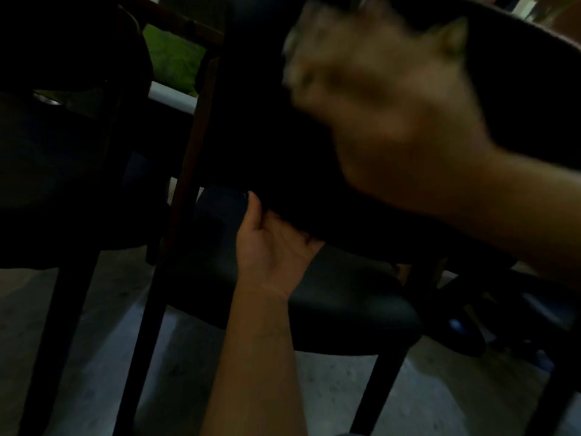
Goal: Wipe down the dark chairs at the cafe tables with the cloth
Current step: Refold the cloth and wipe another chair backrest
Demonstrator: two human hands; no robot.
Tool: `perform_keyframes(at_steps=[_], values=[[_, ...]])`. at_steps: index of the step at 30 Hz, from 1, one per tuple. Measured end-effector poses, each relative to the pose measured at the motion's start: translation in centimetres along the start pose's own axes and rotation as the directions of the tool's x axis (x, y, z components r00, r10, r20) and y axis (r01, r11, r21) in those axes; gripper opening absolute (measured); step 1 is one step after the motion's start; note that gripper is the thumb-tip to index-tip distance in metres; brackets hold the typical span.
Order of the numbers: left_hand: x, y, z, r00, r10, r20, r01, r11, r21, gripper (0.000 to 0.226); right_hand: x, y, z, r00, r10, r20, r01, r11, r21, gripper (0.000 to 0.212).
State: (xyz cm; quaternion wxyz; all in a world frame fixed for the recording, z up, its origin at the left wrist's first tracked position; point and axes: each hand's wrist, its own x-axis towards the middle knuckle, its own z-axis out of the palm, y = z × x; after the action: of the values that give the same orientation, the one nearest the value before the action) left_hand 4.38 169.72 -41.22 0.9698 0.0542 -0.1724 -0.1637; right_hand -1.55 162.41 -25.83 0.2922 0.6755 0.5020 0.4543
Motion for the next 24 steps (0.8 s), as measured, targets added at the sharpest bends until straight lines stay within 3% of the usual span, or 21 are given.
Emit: perform_keyframes(at_steps=[2, 6, 8, 11, 13, 14, 16, 18, 21, 24], values=[[-0.1, -0.1, 0.0, 1.000, 0.002, 0.019, -0.002, 1.000, -0.003, 0.059, 0.5, 0.8, -0.5, 0.996, 0.067, -0.062, -0.070, 0.996, -0.055, 0.024], [-0.6, 0.8, 0.2, 1.000, -0.013, -0.027, 0.014, 1.000, 0.013, 0.054, -2.3, -2.2, 1.5, 0.998, 0.052, -0.023, -0.052, 0.998, -0.020, 0.027], [-1.1, 1.6, -0.2, 0.995, -0.023, -0.094, 0.032, 0.996, 0.086, 0.056, -4.2, -4.7, 2.9, 0.995, 0.092, 0.043, -0.097, 0.982, 0.159, 0.033], [-2.7, 3.1, -1.2, 0.959, 0.047, -0.281, 0.019, 0.974, 0.228, 0.059, -6.5, -10.1, 5.5, 0.970, 0.187, 0.154, -0.238, 0.850, 0.469, 0.030], [-3.9, 4.3, -2.7, 0.887, 0.173, -0.428, -0.081, 0.971, 0.225, 0.050, -6.9, -13.3, 7.9, 0.926, 0.290, 0.241, -0.376, 0.756, 0.535, 0.032], [-4.7, 4.8, -3.8, 0.814, 0.251, -0.524, -0.158, 0.963, 0.217, 0.043, -6.7, -14.7, 9.3, 0.878, 0.353, 0.323, -0.478, 0.687, 0.548, 0.037], [-6.2, 5.6, -6.1, 0.624, 0.354, -0.697, -0.313, 0.930, 0.193, 0.030, -4.7, -16.7, 12.0, 0.715, 0.480, 0.508, -0.699, 0.491, 0.520, 0.053], [-7.4, 5.6, -7.7, 0.469, 0.396, -0.789, -0.405, 0.891, 0.205, 0.029, -1.7, -18.1, 14.4, 0.582, 0.539, 0.609, -0.813, 0.366, 0.453, 0.055], [-8.1, 4.8, -9.4, 0.377, 0.385, -0.842, -0.355, 0.900, 0.252, 0.039, 2.3, -19.8, 17.3, 0.603, 0.572, 0.557, -0.796, 0.385, 0.466, 0.044], [-8.1, 3.6, -10.0, 0.437, 0.351, -0.828, -0.261, 0.930, 0.257, 0.045, 3.8, -20.8, 18.0, 0.706, 0.445, 0.551, -0.703, 0.532, 0.471, 0.041]])
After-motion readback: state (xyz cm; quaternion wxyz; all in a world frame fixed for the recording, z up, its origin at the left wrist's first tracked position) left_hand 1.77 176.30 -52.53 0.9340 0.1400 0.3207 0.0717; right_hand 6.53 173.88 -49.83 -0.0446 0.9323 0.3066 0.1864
